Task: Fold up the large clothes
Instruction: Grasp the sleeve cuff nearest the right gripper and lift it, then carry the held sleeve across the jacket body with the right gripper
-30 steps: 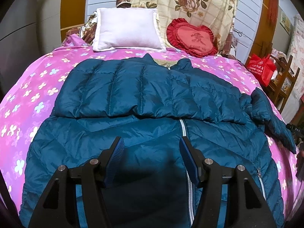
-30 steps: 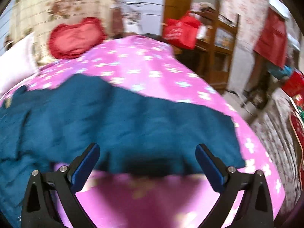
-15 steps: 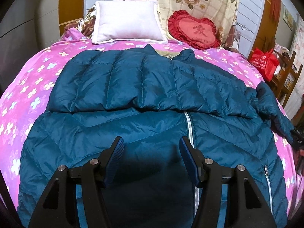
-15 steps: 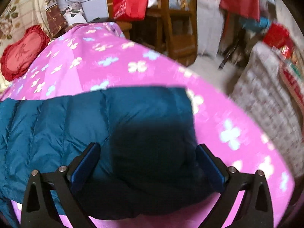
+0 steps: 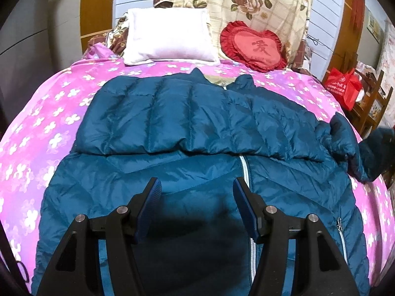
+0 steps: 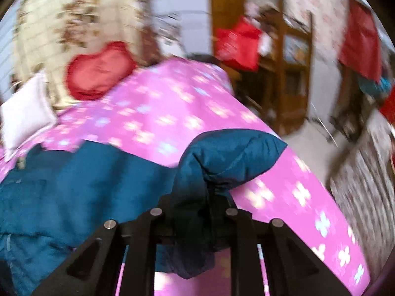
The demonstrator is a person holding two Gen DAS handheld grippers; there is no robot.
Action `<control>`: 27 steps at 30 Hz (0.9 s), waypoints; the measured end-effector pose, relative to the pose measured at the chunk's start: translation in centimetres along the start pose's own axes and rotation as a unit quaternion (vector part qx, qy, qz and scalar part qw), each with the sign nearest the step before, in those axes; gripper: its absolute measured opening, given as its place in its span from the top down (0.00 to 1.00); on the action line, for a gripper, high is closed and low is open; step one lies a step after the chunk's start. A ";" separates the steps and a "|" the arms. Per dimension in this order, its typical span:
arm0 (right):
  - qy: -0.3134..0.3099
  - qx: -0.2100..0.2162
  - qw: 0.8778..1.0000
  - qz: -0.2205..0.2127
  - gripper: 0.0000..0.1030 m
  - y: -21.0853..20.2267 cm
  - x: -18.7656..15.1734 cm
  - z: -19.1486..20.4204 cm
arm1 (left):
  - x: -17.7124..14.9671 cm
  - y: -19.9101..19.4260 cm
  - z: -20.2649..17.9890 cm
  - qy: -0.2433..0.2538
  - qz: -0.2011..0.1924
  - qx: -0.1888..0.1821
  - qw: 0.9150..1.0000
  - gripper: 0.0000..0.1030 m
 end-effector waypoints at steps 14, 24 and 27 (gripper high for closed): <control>-0.191 0.208 0.959 -0.032 0.83 -9.5 2.1 29.8 | 1.5 -2.0 4.8 -0.062 -0.022 0.000 0.998 0.59; -0.276 0.315 0.906 0.054 0.83 -6.6 -5.9 52.7 | 1.9 -1.3 9.2 -0.096 -0.013 0.016 0.995 0.59; -0.263 0.369 0.886 0.097 0.66 -4.9 -8.1 56.4 | 2.2 -0.9 10.5 -0.115 -0.010 0.006 0.993 0.59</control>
Point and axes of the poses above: each gripper's, at about its wrist camera, not at the fingertips, and y roughly the way its jaws point, z to its left, x to its top, the point moved 5 cm from there along y, roughly the way its jaws point, and after that the axes turned 8 degrees about z, right-handed, at the moved point
